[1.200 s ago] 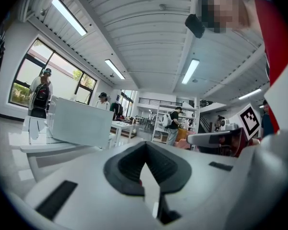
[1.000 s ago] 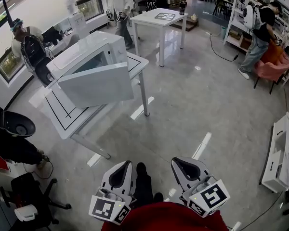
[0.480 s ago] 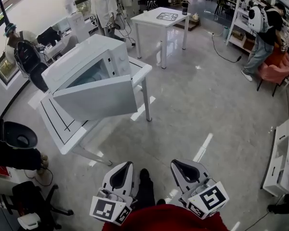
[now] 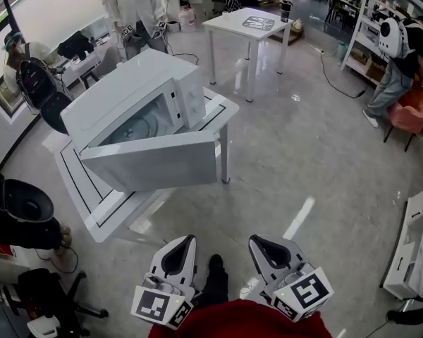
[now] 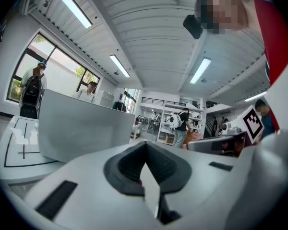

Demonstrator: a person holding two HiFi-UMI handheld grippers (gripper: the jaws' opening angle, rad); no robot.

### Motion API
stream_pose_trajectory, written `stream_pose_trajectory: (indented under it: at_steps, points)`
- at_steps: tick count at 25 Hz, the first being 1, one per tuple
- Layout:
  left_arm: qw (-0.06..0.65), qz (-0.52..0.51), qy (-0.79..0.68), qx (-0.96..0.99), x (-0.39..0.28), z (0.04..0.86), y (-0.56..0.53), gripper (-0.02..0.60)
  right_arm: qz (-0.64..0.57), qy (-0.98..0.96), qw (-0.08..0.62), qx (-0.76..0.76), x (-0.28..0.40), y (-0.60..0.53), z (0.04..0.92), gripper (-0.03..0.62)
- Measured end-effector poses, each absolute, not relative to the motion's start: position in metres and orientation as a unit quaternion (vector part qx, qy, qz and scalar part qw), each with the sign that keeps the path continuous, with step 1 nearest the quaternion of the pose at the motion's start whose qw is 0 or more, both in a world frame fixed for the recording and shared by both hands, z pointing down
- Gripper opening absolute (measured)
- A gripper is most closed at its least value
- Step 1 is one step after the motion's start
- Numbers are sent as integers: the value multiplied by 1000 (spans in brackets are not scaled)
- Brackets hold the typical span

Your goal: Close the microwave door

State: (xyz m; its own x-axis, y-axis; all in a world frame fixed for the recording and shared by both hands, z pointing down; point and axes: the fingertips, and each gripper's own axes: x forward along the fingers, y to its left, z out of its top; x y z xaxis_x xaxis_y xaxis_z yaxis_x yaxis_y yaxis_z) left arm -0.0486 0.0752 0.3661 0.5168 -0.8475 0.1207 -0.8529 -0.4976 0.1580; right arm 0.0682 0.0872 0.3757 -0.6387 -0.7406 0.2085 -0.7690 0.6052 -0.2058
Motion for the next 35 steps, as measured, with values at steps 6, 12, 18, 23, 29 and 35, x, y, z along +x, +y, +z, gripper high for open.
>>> stream_pose_trajectory:
  at_steps: [6, 12, 18, 23, 29, 35]
  points:
    - [100, 13, -494, 864, -63, 363, 43, 10, 140, -896, 56, 418, 51, 53, 374, 15]
    - [103, 12, -499, 861, -78, 364, 18, 9, 139, -898, 60, 412, 35, 26, 373, 15]
    - [106, 8, -501, 859, -88, 365, 0, 9, 137, -900, 66, 408, 23, 6, 372, 15]
    - [110, 6, -503, 857, -97, 366, -8, 9, 137, -902, 71, 402, 12, -4, 373, 15]
    - [112, 7, -505, 856, -104, 369, -19, 9, 136, -904, 76, 397, 2, -15, 374, 15]
    - [112, 9, -505, 856, -109, 371, -26, 9, 135, -906, 81, 392, -7, -24, 376, 15]
